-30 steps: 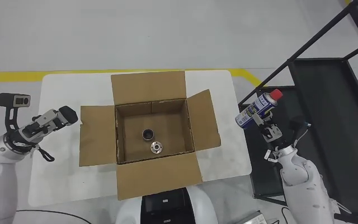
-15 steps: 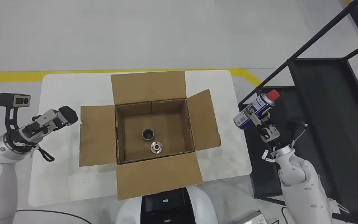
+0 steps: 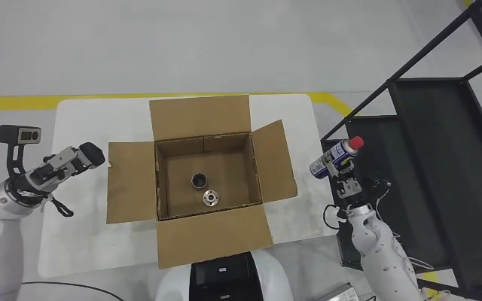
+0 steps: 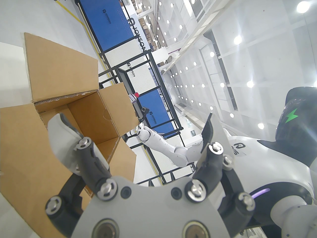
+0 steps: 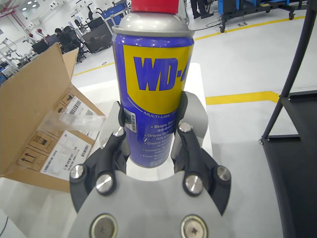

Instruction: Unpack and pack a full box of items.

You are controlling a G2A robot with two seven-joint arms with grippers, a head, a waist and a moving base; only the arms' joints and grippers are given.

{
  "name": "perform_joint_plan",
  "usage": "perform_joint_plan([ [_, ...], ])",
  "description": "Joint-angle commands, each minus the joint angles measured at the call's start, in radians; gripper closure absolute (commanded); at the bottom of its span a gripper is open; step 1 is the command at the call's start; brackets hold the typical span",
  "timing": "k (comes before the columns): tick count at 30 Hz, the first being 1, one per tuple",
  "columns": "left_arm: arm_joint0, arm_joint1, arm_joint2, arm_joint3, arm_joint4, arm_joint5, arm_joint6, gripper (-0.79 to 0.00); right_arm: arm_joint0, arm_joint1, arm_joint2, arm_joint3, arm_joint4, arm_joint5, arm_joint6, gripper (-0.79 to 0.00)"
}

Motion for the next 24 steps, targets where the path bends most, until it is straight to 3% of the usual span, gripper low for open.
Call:
perform_joint_plan([
  [1,0.0,0.0,0.0,0.0,0.0,0.0,0.0,-0.785,0.027,-0.004,-0.031,0.052,-0.064,0.029,-0.071,0.0],
  [15,0.0,0.0,0.0,0.0,0.0,0.0,0.0,-0.785,0.232,-0.036,-0.172,0.396,-0.231,0.205,-0.375,0.0],
  [24,0.0,0.0,0.0,0.0,0.0,0.0,0.0,-0.785,0.323,-0.049,-0.216,0.551,-0.268,0.277,-0.473,0.0],
])
